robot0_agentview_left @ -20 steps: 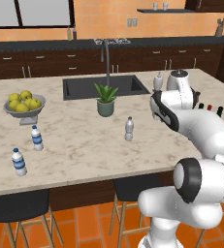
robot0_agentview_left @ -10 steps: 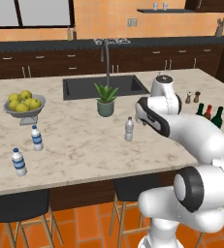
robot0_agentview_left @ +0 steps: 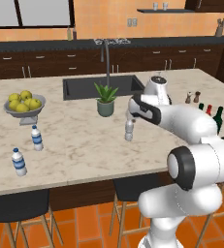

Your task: Move the plastic bottles in the middle to the plastics group, and the glass bottles in the middle to the glass group.

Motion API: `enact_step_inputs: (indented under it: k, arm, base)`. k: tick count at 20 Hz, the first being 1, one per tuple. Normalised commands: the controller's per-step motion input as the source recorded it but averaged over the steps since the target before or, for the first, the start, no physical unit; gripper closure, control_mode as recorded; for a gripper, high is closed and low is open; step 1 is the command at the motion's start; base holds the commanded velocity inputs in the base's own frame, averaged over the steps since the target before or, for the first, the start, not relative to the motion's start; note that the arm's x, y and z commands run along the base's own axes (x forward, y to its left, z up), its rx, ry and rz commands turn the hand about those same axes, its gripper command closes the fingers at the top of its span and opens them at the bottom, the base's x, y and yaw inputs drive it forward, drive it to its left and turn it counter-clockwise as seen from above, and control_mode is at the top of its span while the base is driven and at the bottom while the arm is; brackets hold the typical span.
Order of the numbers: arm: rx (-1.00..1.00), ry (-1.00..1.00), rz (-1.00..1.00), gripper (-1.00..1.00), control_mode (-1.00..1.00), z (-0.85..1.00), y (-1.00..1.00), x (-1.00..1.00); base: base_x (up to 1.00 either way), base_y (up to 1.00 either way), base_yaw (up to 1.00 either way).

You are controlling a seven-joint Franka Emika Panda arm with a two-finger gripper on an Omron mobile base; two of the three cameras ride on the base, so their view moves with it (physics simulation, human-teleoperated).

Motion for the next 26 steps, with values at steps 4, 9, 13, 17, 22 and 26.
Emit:
enact_step_inputs:
  k: [4,9,13,17,22,26]
  arm:
    - [0.0,0.0,0.0,-1.0,-1.0,-0.27,0.27,0.39]
    - [0.0,0.04,-0.01,-1.0,-1.0,-0.27,0.06,0.28]
    - [0.0,0.0,-0.02,-1.0,-1.0,-0.26,0.06,0.33]
    - [-0.02,0.0,-0.02,-1.0,-1.0,-0.27,0.01,0.3]
    - [-0.05,0.02,-0.01,-1.0,-1.0,-0.18,0.0,0.25]
    - [-0.02,0.0,0.0,-1.0,-1.0,-0.12,0.0,0.22]
  base:
    - [0.0,0.0,0.0]
    - [0.0,0.0,0.0]
    - [0.0,0.0,0.0]
    - [0.0,0.0,0.0]
    - [0.0,0.0,0.0]
    - [0.0,0.0,0.0]
